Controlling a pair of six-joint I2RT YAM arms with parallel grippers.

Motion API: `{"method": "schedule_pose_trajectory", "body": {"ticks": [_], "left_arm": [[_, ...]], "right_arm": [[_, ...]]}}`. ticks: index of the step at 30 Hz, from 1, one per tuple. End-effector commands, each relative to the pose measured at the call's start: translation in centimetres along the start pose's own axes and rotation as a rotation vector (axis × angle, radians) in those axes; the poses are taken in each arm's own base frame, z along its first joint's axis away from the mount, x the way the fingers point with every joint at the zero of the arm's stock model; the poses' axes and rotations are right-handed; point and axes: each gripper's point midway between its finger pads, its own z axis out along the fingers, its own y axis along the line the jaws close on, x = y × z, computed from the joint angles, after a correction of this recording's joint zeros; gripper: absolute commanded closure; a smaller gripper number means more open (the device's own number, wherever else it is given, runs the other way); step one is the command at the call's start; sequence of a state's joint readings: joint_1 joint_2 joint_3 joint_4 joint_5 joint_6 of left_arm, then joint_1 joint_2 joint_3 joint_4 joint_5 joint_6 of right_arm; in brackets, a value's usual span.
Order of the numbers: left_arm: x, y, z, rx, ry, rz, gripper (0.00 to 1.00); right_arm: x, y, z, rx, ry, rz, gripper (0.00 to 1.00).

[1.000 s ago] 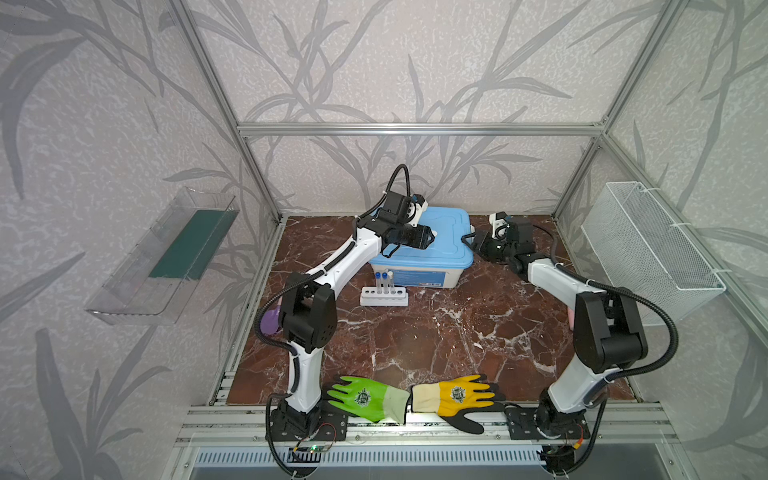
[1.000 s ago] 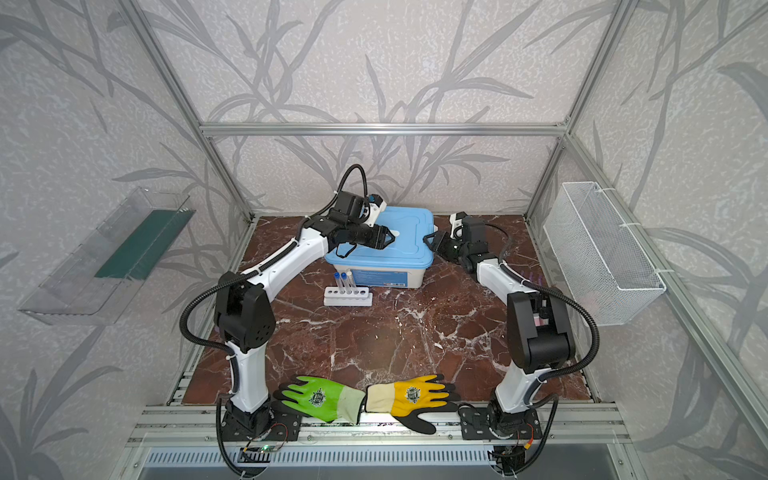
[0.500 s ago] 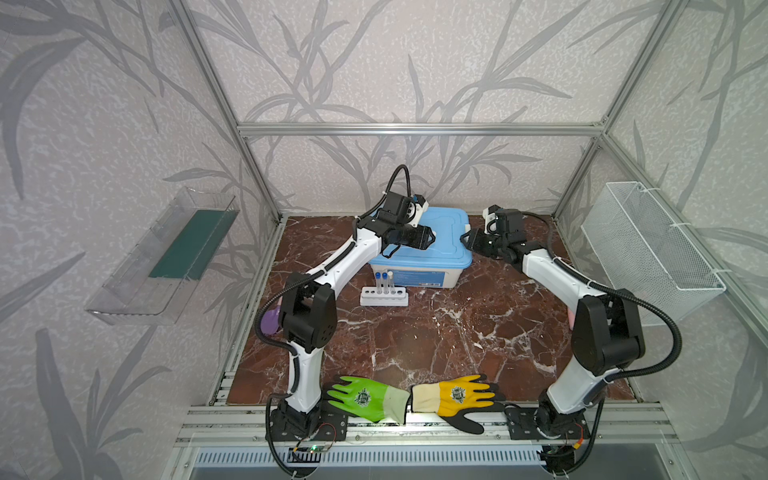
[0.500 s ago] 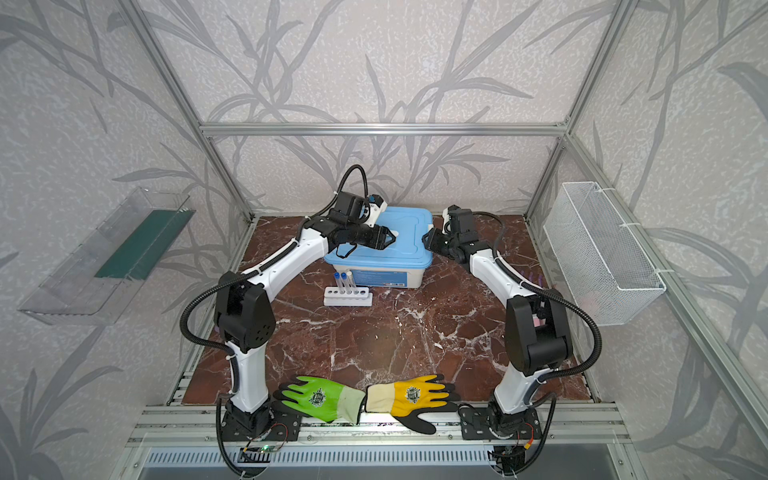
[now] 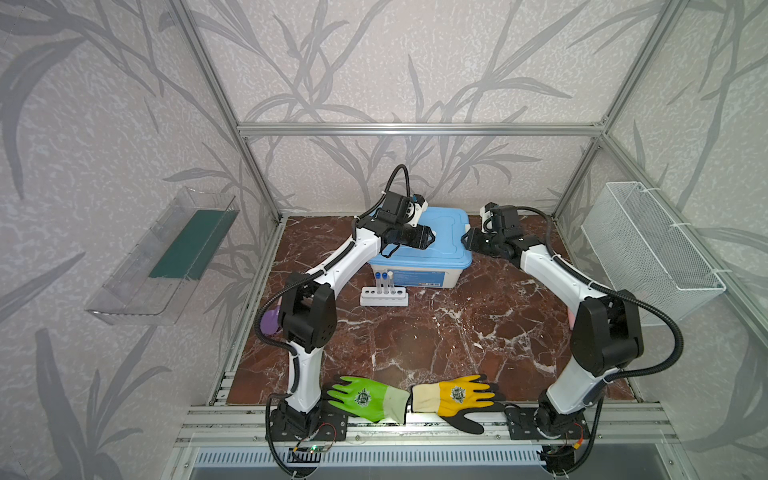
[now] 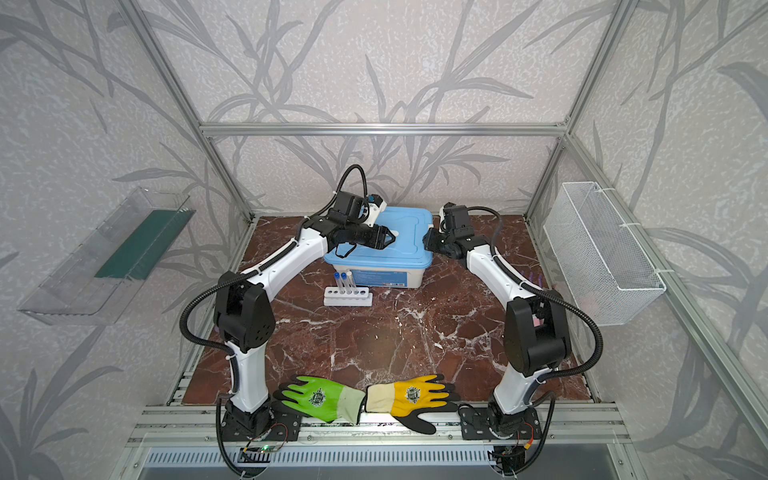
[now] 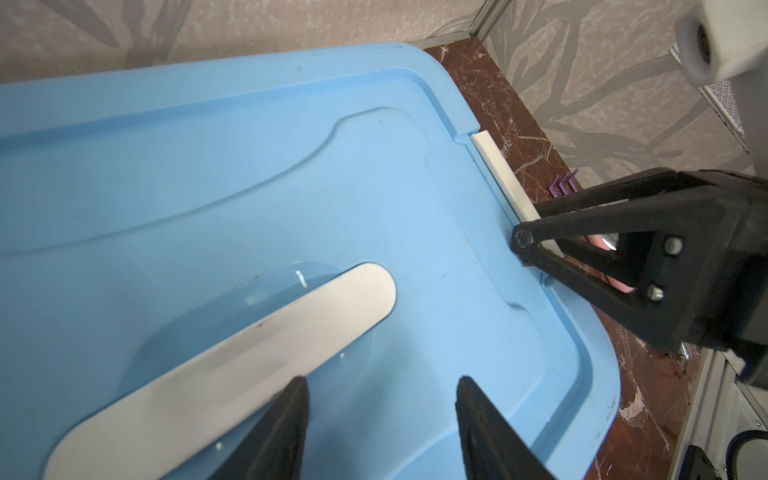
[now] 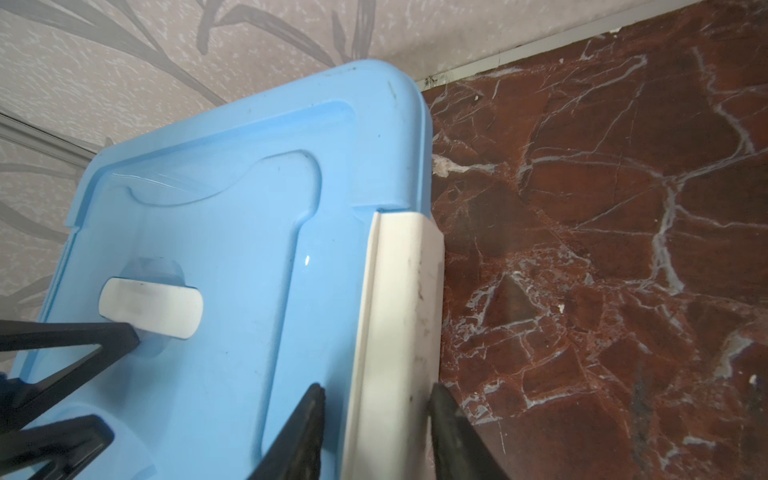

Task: Organize the chemistry lab equipment

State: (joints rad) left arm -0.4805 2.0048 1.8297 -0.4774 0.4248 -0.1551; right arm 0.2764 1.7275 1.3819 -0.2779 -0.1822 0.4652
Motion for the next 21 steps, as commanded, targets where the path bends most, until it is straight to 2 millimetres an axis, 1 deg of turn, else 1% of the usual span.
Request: {"method": "schedule_pose_trajectory", "body": {"ticks": [1, 4, 7, 10, 11, 14, 17, 21], "left_arm": [[0.2, 0.6, -0.6, -0.024, 0.007, -0.010, 0.38], [-0.5, 1.1, -1.5, -0.038, -0.025, -0.015, 0.35], [-1.7, 1.3, -2.7, -0.041, -0.073, -0.029, 0.34], [-3.1, 1.0, -3.8, -0.041, -0.120, -0.033, 0.34], [-3.5, 0.9, -4.2, -0.041, -0.136, -0.037, 0.34], [-4.7, 1.0, -6.0, -0.036, -0.210, -0.060, 0.33], [-5.8, 1.9, -8.1, -0.024, -0.287, -0.118, 0.33], [-6.0, 4.9, -10.6, -0.025, -0.334, -0.234, 0.31]], "right_arm": [[-0.3, 0.2, -0.9, 0.027, 0.012, -0.039, 0.58], [-1.1, 1.0, -1.5, 0.006, -0.004, -0.068, 0.54], [-1.7, 1.5, -1.9, -0.006, -0.012, -0.100, 0.51], [-2.5, 2.0, -2.3, -0.015, -0.027, -0.127, 0.50], [-3.3, 2.7, -3.5, -0.029, -0.058, -0.141, 0.50], [-4.1, 4.2, -4.6, -0.051, -0.080, -0.201, 0.49], [-3.8, 6.1, -5.2, -0.068, -0.079, -0.286, 0.46], [-2.6, 8.6, -5.0, -0.094, -0.072, -0.387, 0.42]]}}
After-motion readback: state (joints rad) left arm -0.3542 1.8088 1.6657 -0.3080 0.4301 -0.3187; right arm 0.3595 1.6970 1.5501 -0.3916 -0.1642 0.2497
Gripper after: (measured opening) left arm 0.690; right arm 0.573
